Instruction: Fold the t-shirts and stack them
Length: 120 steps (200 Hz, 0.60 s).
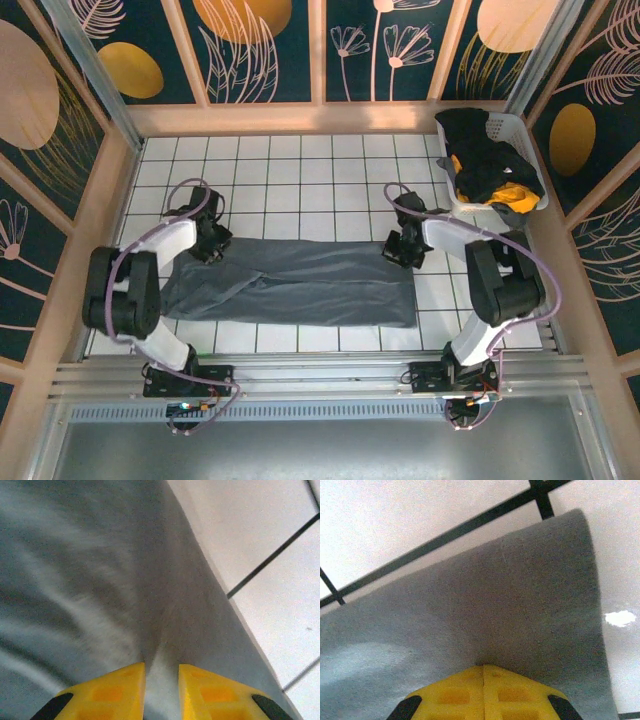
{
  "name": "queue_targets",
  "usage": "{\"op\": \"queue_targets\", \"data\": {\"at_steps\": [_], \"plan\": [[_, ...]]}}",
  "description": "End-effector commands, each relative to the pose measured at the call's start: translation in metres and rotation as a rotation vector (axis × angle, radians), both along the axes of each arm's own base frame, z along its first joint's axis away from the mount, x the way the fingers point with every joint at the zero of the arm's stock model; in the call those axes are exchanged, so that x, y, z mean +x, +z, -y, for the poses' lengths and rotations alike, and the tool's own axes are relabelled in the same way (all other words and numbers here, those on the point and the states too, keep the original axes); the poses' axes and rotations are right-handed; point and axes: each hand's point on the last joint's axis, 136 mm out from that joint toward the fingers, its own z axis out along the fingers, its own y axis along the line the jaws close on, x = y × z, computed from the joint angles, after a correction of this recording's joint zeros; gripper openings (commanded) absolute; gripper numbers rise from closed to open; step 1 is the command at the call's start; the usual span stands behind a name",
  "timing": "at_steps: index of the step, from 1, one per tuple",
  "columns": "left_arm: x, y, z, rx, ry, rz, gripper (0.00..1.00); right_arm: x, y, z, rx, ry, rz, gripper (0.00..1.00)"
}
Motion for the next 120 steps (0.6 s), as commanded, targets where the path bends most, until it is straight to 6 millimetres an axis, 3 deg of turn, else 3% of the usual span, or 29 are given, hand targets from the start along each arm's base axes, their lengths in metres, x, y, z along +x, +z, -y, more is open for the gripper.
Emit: {"op": "queue_targets", "data": {"at_steps": [1,20,31,62,80,93,120], "plan": [[0.014,-0.013,-0.003,-0.008,-0.046,-0.02,0.22,0.007,-0.016,0.017,-0.07,-0.069,-0.07,0.07],[0.025,-0.023,-0.014,0.002,-0.035,-0.033,0.22,0.021,-0.028,0.024,-0.088,-0.102,-0.111,0.07],[0.041,-0.025,-0.015,-0.015,-0.049,-0.016,0.22,0.035,-0.033,0.024,-0.085,-0.11,-0.121,0.07],[0.105,-0.014,-0.008,-0.039,-0.133,0.074,0.26,0.108,-0.035,0.024,-0.036,-0.108,-0.052,0.08],[0.13,0.004,-0.003,-0.045,-0.178,0.128,0.33,0.155,-0.013,0.009,0.018,-0.029,0.04,0.11],[0.132,0.018,0.001,-0.051,-0.216,0.172,0.38,0.179,0.014,-0.004,0.045,0.049,0.132,0.19],[0.115,0.035,0.001,-0.02,-0.312,0.215,0.44,0.187,0.065,-0.03,0.092,0.152,0.266,0.33]]}}
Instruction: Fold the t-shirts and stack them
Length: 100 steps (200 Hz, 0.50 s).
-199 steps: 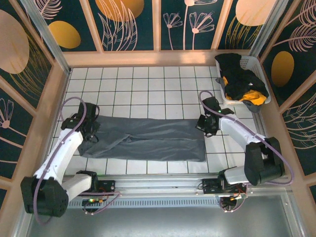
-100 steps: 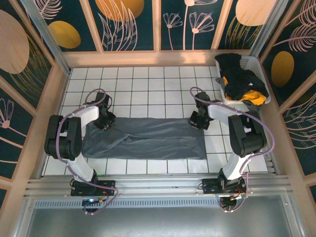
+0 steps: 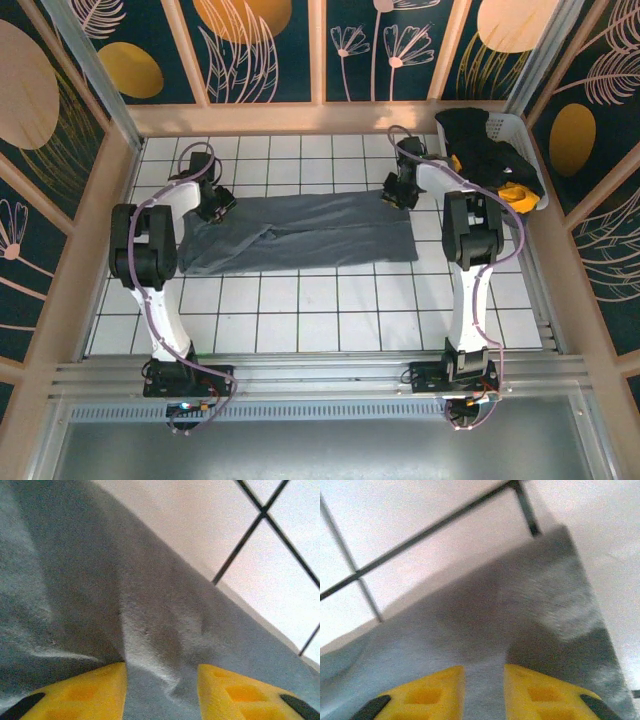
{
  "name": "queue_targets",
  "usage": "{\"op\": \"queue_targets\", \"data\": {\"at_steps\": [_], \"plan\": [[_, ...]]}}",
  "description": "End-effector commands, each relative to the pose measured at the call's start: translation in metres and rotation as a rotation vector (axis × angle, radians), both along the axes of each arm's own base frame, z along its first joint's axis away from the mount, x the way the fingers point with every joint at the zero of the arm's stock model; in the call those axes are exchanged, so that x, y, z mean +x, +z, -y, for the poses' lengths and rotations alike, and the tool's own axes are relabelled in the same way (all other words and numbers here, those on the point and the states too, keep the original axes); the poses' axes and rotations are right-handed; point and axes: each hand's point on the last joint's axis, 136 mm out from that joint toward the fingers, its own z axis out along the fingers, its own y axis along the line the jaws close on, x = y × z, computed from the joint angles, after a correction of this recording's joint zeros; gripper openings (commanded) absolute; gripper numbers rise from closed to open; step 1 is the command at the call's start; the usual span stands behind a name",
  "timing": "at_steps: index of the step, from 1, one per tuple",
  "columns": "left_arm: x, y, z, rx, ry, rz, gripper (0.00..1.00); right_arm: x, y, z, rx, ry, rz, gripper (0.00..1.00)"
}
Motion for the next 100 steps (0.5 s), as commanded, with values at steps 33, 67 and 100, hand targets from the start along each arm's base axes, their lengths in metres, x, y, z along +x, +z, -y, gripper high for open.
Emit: {"op": "queue_targets", "data": {"at_steps": [33,67,100], "plan": [[-0.025,0.023,0.018,-0.009,-0.292,0.112,0.41,-0.03,0.072,-0.063,0.11,0.236,0.148,0.39],[-0.024,0.005,0.021,0.013,-0.371,0.099,0.39,-0.058,0.079,-0.084,0.179,0.263,0.135,0.41],[-0.018,-0.002,0.023,0.013,-0.395,0.113,0.39,-0.069,0.083,-0.091,0.19,0.273,0.131,0.41]]}}
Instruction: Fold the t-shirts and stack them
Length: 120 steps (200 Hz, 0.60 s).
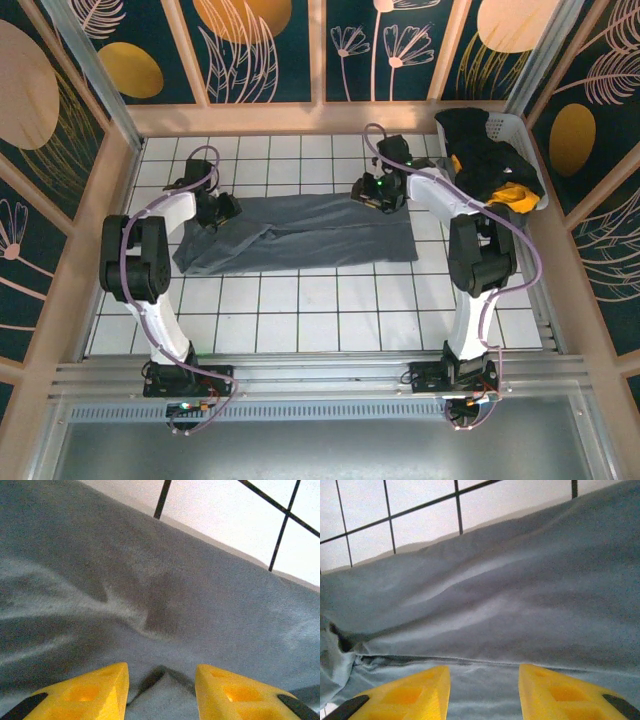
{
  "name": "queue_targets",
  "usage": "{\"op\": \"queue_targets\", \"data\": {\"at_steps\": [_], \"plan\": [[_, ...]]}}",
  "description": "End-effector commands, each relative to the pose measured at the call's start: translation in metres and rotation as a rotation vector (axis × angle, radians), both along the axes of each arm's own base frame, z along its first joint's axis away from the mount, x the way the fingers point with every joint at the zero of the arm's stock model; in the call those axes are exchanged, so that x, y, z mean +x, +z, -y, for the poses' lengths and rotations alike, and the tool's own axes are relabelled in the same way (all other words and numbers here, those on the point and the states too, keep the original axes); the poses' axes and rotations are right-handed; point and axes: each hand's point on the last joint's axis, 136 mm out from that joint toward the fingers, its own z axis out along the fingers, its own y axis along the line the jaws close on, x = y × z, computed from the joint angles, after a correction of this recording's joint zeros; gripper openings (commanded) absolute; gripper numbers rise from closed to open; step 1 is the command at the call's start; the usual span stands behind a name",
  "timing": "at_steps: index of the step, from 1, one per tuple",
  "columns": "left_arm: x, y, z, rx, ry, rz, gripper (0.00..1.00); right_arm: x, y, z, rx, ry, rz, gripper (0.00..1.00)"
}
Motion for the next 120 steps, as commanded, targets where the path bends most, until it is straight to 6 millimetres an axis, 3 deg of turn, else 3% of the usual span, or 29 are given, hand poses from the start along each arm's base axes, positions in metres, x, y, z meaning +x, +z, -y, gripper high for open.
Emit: {"op": "queue_targets", "data": {"at_steps": [1,51,120], "plan": [[0.004,-0.011,0.003,0.016,-0.1,0.027,0.39,-0.007,0.009,-0.004,0.035,0.006,0.008,0.41],[-0.013,-0.022,0.012,0.002,-0.123,-0.009,0.39,-0.008,0.006,-0.002,0.037,-0.013,-0.004,0.41],[-0.015,-0.011,0.026,0.013,-0.126,0.017,0.36,-0.007,-0.003,-0.004,0.038,-0.01,-0.026,0.41]]}}
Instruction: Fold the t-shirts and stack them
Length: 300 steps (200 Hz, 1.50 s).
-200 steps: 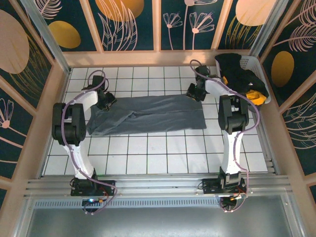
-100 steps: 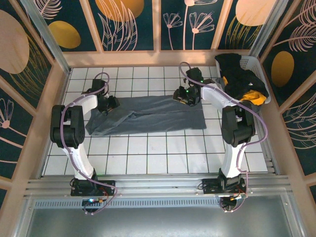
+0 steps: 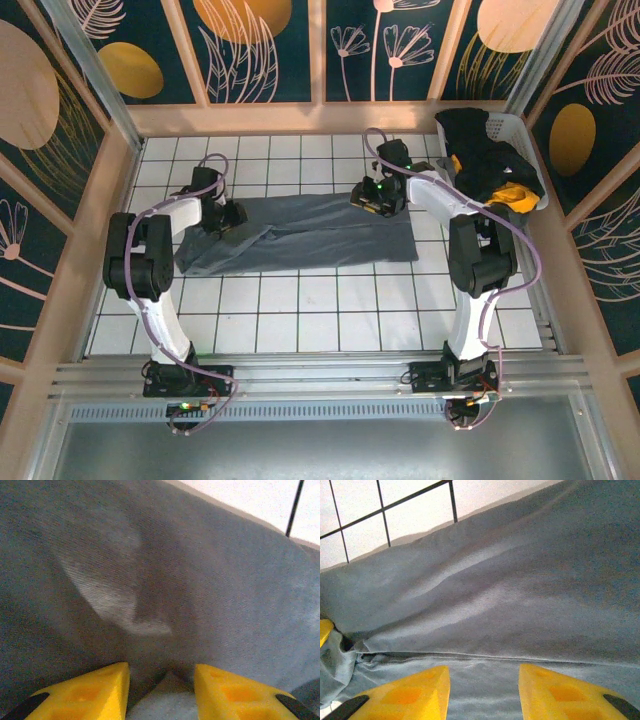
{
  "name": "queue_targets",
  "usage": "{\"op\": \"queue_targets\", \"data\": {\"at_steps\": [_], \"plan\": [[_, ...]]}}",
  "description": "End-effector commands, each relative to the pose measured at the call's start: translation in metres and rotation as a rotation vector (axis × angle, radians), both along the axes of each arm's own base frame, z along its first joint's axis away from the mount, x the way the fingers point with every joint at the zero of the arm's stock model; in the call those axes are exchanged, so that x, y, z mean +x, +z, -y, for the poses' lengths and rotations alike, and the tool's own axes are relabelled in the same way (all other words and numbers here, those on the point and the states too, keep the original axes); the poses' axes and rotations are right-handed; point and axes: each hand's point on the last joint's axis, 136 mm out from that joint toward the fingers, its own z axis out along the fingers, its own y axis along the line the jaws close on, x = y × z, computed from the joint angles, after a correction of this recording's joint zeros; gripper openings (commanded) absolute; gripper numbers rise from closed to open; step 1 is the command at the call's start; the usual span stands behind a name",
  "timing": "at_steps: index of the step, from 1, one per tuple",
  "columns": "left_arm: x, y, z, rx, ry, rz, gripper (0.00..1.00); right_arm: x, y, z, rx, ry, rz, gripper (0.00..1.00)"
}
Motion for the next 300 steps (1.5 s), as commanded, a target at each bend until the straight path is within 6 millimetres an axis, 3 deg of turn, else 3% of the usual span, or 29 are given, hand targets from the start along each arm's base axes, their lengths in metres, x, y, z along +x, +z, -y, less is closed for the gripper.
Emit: {"op": "queue_targets", "data": {"at_steps": [1,32,82,104,148,178,215,241,270,300], "plan": [[-0.002,0.008,0.007,0.014,-0.047,0.028,0.36,-0.002,0.005,-0.004,0.019,0.006,0.005,0.41],[-0.001,0.014,0.006,0.045,-0.044,0.038,0.29,-0.002,0.004,-0.003,0.017,0.008,0.002,0.41],[-0.011,0.017,0.004,0.057,-0.035,0.015,0.0,-0.004,0.002,-0.002,0.012,0.009,-0.004,0.41],[-0.023,0.028,0.013,0.015,-0.023,-0.011,0.0,-0.004,0.002,0.001,0.005,0.007,-0.004,0.4],[-0.074,0.034,0.041,-0.102,0.017,-0.14,0.0,-0.005,0.002,0.009,0.002,-0.005,-0.006,0.4],[-0.092,0.041,0.052,-0.168,0.078,-0.174,0.0,-0.007,0.001,0.012,0.006,-0.009,-0.009,0.4],[-0.102,0.039,0.075,-0.26,0.104,-0.231,0.0,-0.011,-0.004,0.011,0.014,-0.003,-0.02,0.4],[-0.124,0.022,0.086,-0.3,0.148,-0.329,0.0,-0.012,-0.006,0.013,0.015,-0.002,-0.02,0.4],[-0.134,0.023,0.093,-0.344,0.207,-0.365,0.13,-0.015,-0.008,0.015,0.018,-0.006,-0.022,0.4],[-0.153,0.02,0.09,-0.365,0.279,-0.428,0.51,-0.017,-0.013,0.015,0.027,-0.007,-0.029,0.4]]}}
